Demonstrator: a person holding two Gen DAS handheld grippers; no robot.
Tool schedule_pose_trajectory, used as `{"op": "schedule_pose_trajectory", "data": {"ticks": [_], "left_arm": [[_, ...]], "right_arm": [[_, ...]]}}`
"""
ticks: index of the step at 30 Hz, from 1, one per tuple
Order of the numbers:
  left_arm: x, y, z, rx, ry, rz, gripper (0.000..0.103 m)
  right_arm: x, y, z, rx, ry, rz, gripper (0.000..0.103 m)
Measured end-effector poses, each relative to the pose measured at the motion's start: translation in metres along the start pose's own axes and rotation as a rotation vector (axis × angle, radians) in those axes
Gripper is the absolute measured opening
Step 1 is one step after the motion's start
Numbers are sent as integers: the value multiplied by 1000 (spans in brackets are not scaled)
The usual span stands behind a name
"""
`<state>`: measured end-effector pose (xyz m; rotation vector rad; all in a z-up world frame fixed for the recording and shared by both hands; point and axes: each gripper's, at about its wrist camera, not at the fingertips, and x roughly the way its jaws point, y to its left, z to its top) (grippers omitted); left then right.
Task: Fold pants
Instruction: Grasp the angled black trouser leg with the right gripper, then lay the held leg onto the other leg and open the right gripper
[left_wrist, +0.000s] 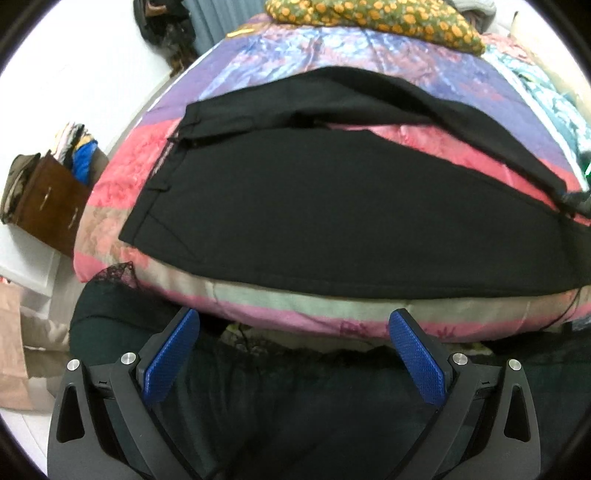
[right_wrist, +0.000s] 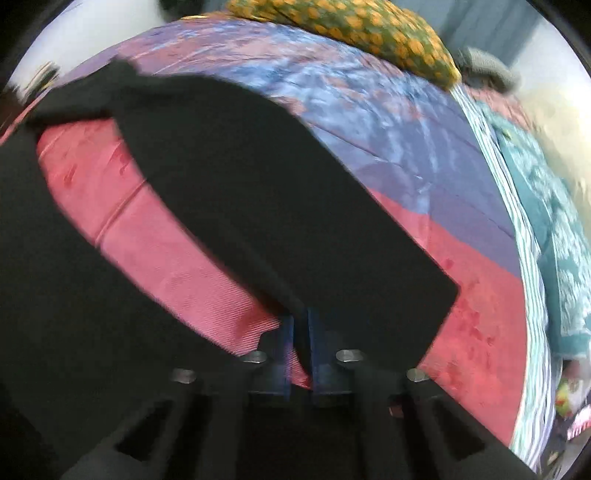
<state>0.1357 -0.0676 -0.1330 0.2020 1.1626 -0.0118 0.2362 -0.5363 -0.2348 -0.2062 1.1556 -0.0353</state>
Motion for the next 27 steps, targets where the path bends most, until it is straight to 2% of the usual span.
{"op": "schedule_pose_trajectory", "data": {"ticks": [2,3,5,6,7,8,10,11,13,16,17,19,24,27], "left_arm": [[6,-3,3,-1,20,-4,102],[7,-4,5,0,28,-6,102],[9,-8,10,2,31,-14,102],[9,-10,13,4,27,-19,102],[8,-13,17,7,23,-23,102],[7,-15,20,8,19,-26,102],[4,-18,24,5,-1,-36,102],[5,-17,26,2,-7,-38,102],[10,-16,26,-4,4,-36,102],[28,-16,19,-15,59,-48,102],[32,-17,18,-13,74,-49,102],[38,-19,16,-4,93,-47,102],[46,-22,20,-5,100,-19,102],[51,-18,22,-17,116,0,102]], "right_arm": [[-27,-29,30,118,-18,57,6],[-42,-49,56,160,-44,64,6],[-67,-94,112,222,-130,22,6],[-73,-123,139,273,-167,-14,32],[-73,-155,163,346,-183,-35,54],[-70,-190,180,444,-173,-86,82],[-72,-223,182,568,-185,-191,79],[-71,-233,178,612,-195,-199,79],[-60,-240,152,683,-214,-146,79],[-17,-233,115,719,-122,-60,75],[-2,-230,103,736,-92,-28,70],[26,-227,90,789,-62,40,66],[74,-217,88,924,-92,208,64],[100,-225,94,1014,-118,185,64]]}}
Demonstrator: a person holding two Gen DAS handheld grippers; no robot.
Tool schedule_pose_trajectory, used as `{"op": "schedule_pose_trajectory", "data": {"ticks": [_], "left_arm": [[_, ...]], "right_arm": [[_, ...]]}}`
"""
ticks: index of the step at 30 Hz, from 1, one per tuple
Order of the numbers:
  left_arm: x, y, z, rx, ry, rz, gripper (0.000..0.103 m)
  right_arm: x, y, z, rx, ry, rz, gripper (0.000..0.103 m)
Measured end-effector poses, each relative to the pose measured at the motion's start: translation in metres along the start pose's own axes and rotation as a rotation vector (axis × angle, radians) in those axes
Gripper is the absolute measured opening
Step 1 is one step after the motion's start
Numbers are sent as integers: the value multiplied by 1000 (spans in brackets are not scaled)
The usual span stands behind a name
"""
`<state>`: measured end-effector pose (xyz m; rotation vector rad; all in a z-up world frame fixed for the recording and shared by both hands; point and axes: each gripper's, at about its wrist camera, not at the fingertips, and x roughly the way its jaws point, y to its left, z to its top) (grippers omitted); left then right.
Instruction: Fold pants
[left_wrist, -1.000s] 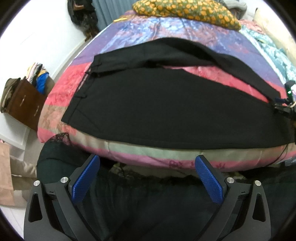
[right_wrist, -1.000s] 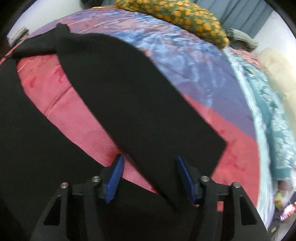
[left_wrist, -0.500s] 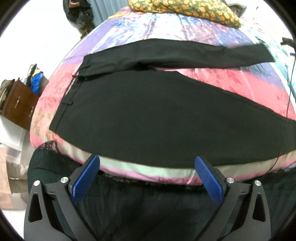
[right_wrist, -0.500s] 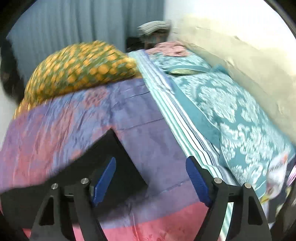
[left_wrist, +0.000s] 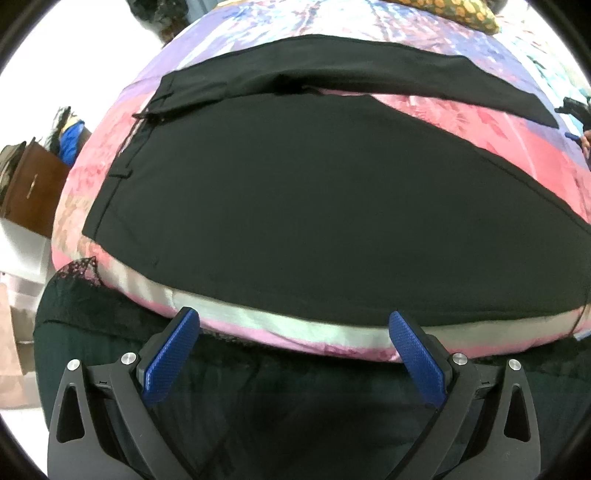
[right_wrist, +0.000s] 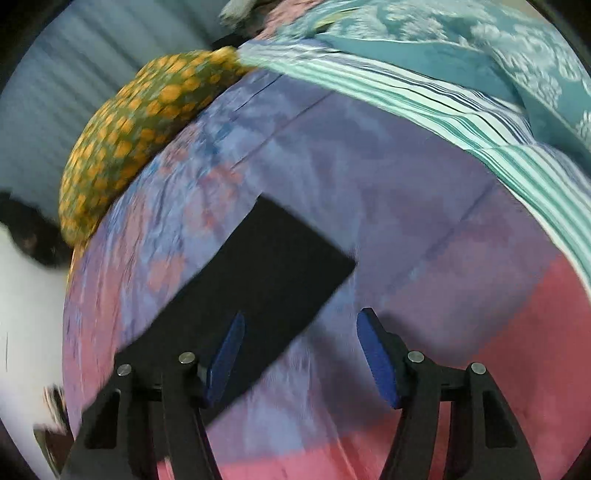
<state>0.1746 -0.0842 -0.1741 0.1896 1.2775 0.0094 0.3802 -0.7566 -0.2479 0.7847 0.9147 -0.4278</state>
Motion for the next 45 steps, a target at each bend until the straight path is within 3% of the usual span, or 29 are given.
{"op": "schedule_pose_trajectory", "data": {"ticks": [5,7,8,11,12,14,15,17,18,20,22,23,24,26,29,30,32,34,36,38,42,45], "left_arm": [[16,5,1,-22,51,37,102],[24,1,2,-15,80,43,102],[25,-1,4,-8,85,42,102],[25,-9,19,31,45,42,102],[24,-10,30,39,20,41,102],[17,-6,64,28,-64,37,102],[13,-3,86,16,-128,27,102],[11,3,131,2,-252,45,102],[17,7,156,-13,-306,88,102],[46,18,201,-50,-374,195,102],[87,30,228,-75,-354,330,102],[122,42,241,-100,-270,431,103],[143,56,244,-136,-210,455,103],[152,90,240,-274,-207,347,103],[137,120,232,-393,-157,296,103],[129,124,226,-392,-167,289,102],[111,125,211,-359,-186,289,102],[92,123,186,-324,-206,279,102],[82,118,165,-291,-220,216,102],[70,99,136,-242,-232,151,102],[64,41,93,-148,-207,16,102],[68,-2,75,-21,-191,-18,102]], "right_arm": [[37,-9,19,89,-39,-20,64],[45,13,28,-36,-10,-73,18],[43,27,29,-130,-7,-110,17],[36,51,18,-466,-82,-375,23],[39,50,14,-503,-71,-427,38],[36,41,14,-452,-65,-453,63],[27,40,12,-420,-96,-447,63],[8,55,0,-417,-171,-413,64],[-1,68,-11,-442,-188,-375,65],[-12,102,-41,-492,-164,-223,66],[-17,136,-75,-521,-94,-31,68],[-18,159,-99,-539,-41,74,71],[-17,176,-117,-553,1,148,73],[-12,216,-160,-594,103,315,75],[5,273,-221,-671,243,511,76],[14,282,-233,-687,277,515,79],[44,292,-246,-674,354,396,76],[40,285,-235,-566,296,385,75],[18,277,-227,-526,257,329,76],[-24,258,-231,-521,205,402,77],[-100,205,-278,-544,165,445,88],[-130,133,-322,-534,177,364,90]]}}
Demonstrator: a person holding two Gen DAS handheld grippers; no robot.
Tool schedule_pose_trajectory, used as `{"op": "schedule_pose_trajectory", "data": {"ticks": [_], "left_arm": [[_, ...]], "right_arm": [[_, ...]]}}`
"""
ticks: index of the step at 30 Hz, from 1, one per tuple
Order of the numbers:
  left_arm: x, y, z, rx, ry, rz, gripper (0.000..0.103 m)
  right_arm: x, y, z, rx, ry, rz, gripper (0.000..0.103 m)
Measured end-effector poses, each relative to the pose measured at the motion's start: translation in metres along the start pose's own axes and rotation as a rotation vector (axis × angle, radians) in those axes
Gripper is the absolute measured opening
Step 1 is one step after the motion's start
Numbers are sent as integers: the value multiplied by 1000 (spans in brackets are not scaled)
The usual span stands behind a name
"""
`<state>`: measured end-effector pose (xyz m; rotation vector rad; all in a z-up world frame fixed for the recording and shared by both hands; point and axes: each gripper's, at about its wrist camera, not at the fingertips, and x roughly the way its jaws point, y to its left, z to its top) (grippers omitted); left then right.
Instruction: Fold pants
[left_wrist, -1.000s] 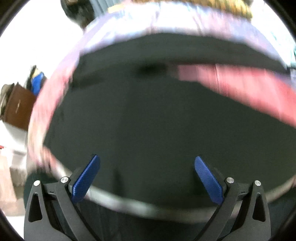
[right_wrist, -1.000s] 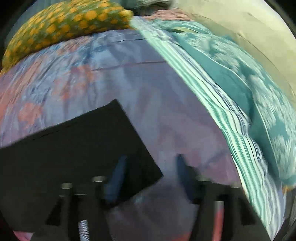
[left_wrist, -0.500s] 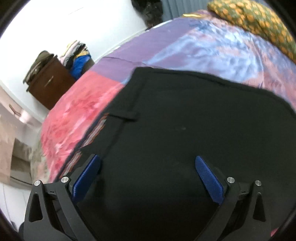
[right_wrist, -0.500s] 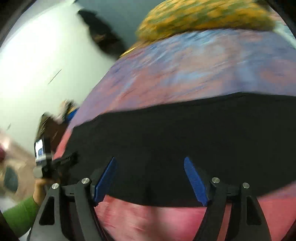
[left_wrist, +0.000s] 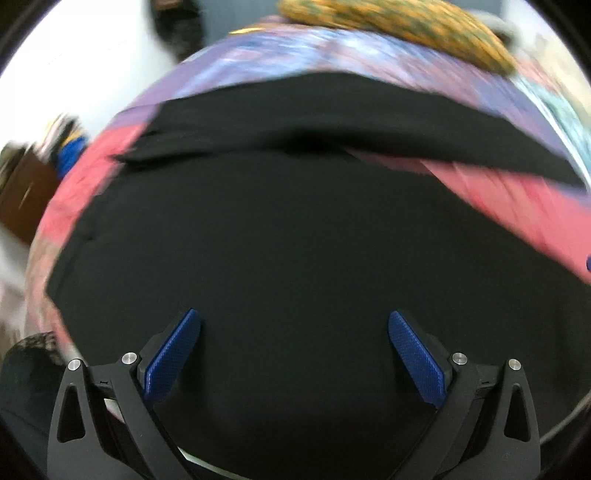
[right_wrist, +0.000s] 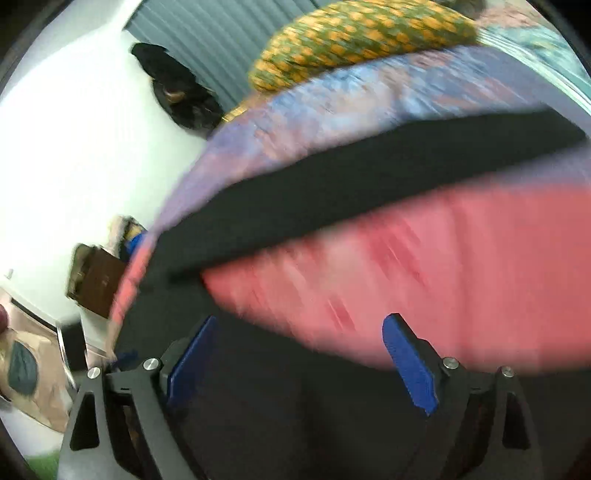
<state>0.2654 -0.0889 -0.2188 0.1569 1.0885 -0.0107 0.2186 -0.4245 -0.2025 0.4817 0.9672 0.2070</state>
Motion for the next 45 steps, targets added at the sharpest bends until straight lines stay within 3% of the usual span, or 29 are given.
{"op": "schedule_pose_trajectory", "data": {"ticks": [3,5,7,10,14,18,23,26,29,31,33,34,36,38,42,45], "left_arm": [[1,-16,-8,73,-75,53,103],[1,-9,-6,72,-66,70,103],[1,1,-2,43,-50,92,103],[-1,20,7,-32,-16,119,103],[-16,33,26,-69,-81,129,102],[-23,36,61,-106,-123,94,102],[-6,24,118,-94,-163,86,102],[28,41,150,-159,-163,188,102],[68,66,154,-241,-118,302,102],[101,83,137,-248,-64,333,103],[102,97,122,-311,-143,230,103],[100,100,119,-328,-156,208,103],[102,94,120,-306,-152,232,103],[102,92,119,-301,-162,245,103],[103,90,118,-305,-172,241,103],[102,89,116,-306,-177,241,103]], "right_arm": [[-27,-54,-50,108,23,-160,88],[-67,-101,-70,218,-84,-271,86],[-108,-151,-87,401,-164,-463,87],[-156,-195,-102,587,-290,-500,87],[-167,-182,-93,528,-363,-529,87],[-126,-127,-65,317,-316,-447,88],[-11,-39,24,115,-121,-115,88],[64,22,77,-4,-31,13,88],[126,71,110,-102,60,85,88],[170,87,127,-144,154,149,88],[193,79,133,-148,216,177,88],[195,71,136,-151,214,179,88],[187,40,145,-164,190,209,87],[174,-3,167,-190,146,123,87],[128,-135,213,-120,58,-141,87],[81,-246,238,-8,59,-500,87]]}}
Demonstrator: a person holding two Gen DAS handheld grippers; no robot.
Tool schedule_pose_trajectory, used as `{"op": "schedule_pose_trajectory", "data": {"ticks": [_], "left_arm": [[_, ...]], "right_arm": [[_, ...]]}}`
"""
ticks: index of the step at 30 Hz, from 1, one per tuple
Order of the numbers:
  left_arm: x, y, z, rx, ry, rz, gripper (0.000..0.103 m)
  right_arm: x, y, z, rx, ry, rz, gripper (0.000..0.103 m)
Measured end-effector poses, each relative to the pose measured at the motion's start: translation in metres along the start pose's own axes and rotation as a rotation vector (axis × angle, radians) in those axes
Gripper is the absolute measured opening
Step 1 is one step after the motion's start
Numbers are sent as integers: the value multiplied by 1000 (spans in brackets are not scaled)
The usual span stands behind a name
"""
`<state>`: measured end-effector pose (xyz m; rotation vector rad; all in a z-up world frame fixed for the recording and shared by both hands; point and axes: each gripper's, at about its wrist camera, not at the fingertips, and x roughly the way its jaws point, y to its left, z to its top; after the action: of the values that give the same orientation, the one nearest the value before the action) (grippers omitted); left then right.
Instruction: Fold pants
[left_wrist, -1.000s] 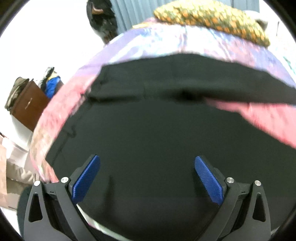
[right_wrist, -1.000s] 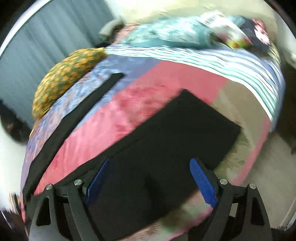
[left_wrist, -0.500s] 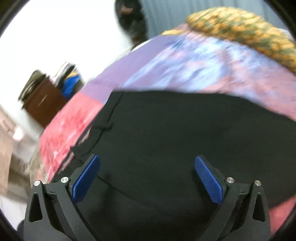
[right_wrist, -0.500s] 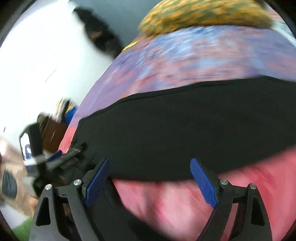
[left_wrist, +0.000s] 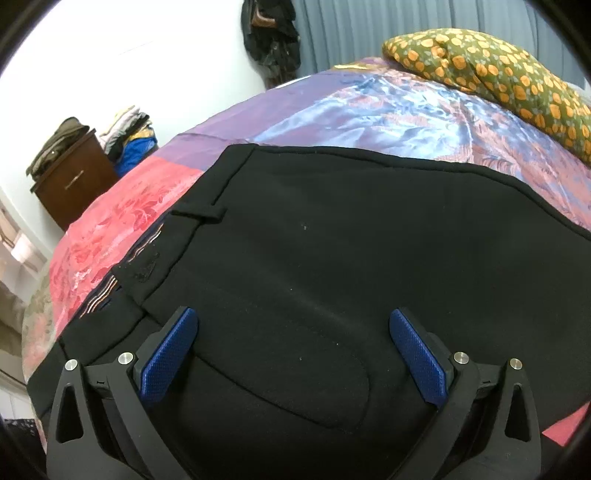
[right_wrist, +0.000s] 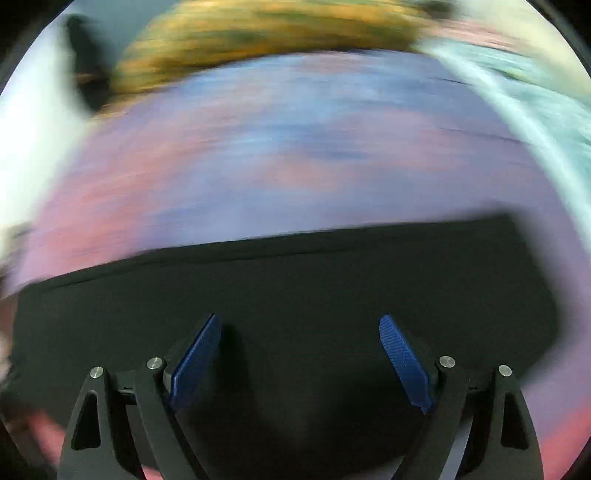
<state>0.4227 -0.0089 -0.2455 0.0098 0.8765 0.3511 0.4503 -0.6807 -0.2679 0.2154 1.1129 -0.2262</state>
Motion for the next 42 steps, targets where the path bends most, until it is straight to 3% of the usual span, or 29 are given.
{"op": "schedule_pose_trajectory", "data": {"ticks": [1,3,4,6,7,8,10,12,14,16,17,18,20,22,25,31,34,36,37,39,40,41,42], "left_arm": [[2,1,2,-1,-1,0,103],[2,1,2,-3,-8,1,102],[2,1,1,-2,-10,3,102],[2,1,1,-2,-11,4,102],[2,1,1,-3,-10,3,102],[2,0,1,-3,-9,3,102],[2,0,1,-3,-9,3,102],[2,0,2,-3,-9,3,102],[2,0,2,-3,-9,3,102],[3,0,2,-3,-9,4,102],[3,0,2,-3,-10,4,102],[3,0,2,-3,-10,5,102],[3,0,2,-1,-9,8,102],[3,-1,2,1,-7,12,102],[3,-2,4,5,-2,17,102],[4,-3,9,19,18,30,102],[3,-4,11,27,30,40,102],[2,-5,13,37,46,58,102],[1,-6,14,41,57,70,102],[-7,-7,18,66,97,83,102],[-14,-7,21,81,117,67,102],[-25,-5,22,93,133,26,102],[-36,-4,22,96,135,-20,102]], "right_arm": [[-2,-44,5,56,10,-113,87],[-24,-117,12,186,-41,-252,87],[-35,-137,15,224,-78,-260,87],[-51,-166,24,269,-150,-203,92],[-48,-170,29,267,-145,-154,96],[-40,-171,34,259,-106,-81,103],[-17,-166,40,262,-7,-8,103],[10,-155,37,266,86,-13,103],[27,-146,35,246,116,-75,101],[20,-137,27,214,61,-125,70],[11,-137,24,225,17,-107,20],[4,-139,22,252,-15,-78,7],[-18,-143,12,262,-65,15,7],[-45,-129,6,189,-116,39,7],[-92,-84,-2,59,-196,93,7],[-214,-35,-147,-112,-292,156,6],[-238,-37,-234,-80,-278,91,6],[-234,-55,-275,1,-228,-32,6],[-226,-66,-292,63,-185,-141,9],[-214,-85,-314,202,-116,-293,26],[-216,-92,-319,272,-104,-325,30],[-228,-95,-324,332,-152,-322,36],[-241,-95,-328,379,-216,-301,49]]}}
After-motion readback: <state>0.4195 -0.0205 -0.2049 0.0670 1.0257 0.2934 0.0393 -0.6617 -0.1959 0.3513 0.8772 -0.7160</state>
